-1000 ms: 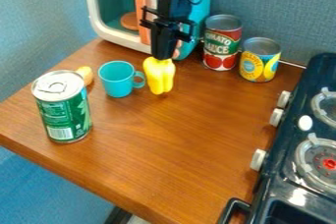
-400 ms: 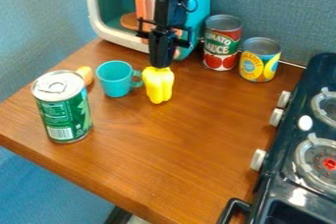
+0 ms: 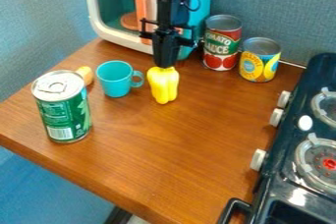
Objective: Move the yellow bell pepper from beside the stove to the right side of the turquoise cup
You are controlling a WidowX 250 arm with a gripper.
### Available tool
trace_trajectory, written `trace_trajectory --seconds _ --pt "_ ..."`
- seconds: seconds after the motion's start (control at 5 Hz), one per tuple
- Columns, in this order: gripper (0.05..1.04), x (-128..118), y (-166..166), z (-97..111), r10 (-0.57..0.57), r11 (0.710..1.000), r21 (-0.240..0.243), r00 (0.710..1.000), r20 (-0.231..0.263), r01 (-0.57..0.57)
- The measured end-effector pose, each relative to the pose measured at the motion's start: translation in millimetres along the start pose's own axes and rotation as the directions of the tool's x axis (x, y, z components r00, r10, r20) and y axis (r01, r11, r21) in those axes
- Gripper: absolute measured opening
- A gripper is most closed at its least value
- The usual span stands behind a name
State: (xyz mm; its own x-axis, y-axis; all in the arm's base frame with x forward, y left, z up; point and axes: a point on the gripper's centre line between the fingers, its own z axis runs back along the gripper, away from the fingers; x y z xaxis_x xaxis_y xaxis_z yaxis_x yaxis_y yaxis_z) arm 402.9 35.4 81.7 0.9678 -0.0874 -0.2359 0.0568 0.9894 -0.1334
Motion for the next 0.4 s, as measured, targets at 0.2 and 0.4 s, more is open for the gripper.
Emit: trace_trajectory --seconds 0.2,0.4 --pt "0.322 -1.7 0.1 -4.9 0.015 1.0 -0.003 1.0 -0.013 -0.016" --pt "0.581 -4.0 -0.4 -6.5 0.041 0.999 0.004 0.999 0.003 -0.041"
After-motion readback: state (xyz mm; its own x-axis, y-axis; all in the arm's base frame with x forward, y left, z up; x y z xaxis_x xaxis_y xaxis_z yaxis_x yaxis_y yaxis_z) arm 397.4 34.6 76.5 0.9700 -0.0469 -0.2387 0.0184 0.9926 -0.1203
